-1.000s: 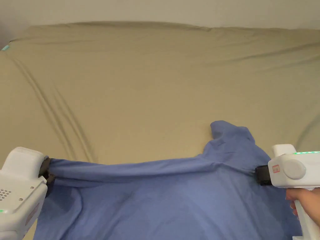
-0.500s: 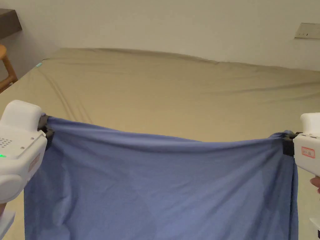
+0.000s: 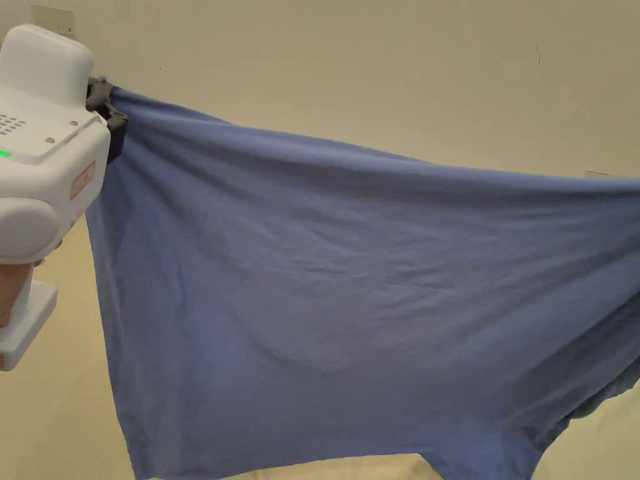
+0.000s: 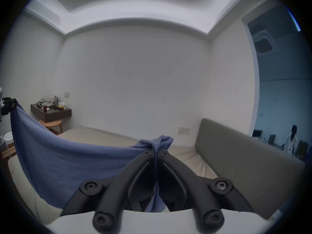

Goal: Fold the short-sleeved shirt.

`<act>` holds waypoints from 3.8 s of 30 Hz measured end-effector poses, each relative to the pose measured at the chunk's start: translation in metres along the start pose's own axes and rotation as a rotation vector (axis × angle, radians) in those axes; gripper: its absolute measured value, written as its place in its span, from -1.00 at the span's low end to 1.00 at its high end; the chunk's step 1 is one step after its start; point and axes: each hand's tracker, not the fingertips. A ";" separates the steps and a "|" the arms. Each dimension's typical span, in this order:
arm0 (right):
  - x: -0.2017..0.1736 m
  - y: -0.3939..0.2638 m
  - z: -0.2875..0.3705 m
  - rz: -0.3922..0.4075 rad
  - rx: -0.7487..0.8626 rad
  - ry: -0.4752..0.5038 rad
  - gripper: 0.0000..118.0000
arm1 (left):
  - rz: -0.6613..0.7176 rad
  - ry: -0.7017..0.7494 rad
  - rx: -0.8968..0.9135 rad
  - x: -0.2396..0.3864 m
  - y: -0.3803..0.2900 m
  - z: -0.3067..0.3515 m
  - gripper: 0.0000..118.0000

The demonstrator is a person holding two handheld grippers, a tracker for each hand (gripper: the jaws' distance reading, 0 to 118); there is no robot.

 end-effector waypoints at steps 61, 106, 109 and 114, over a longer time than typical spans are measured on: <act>-0.036 -0.074 -0.314 0.117 -0.145 -0.081 -0.97 | 0.003 -0.016 -0.201 0.117 -0.073 -0.312 -0.98; -0.055 -0.442 0.109 -0.194 -1.145 0.126 -0.64 | -0.283 -0.398 -1.037 0.074 -0.412 0.097 -0.91; -0.054 -0.436 0.116 -0.142 -1.145 0.053 0.80 | -0.112 -0.324 -0.990 0.064 -0.382 0.099 0.33; -0.050 -0.353 0.113 -0.144 -0.834 0.028 0.88 | 0.181 -0.223 -0.721 0.046 -0.312 0.098 0.98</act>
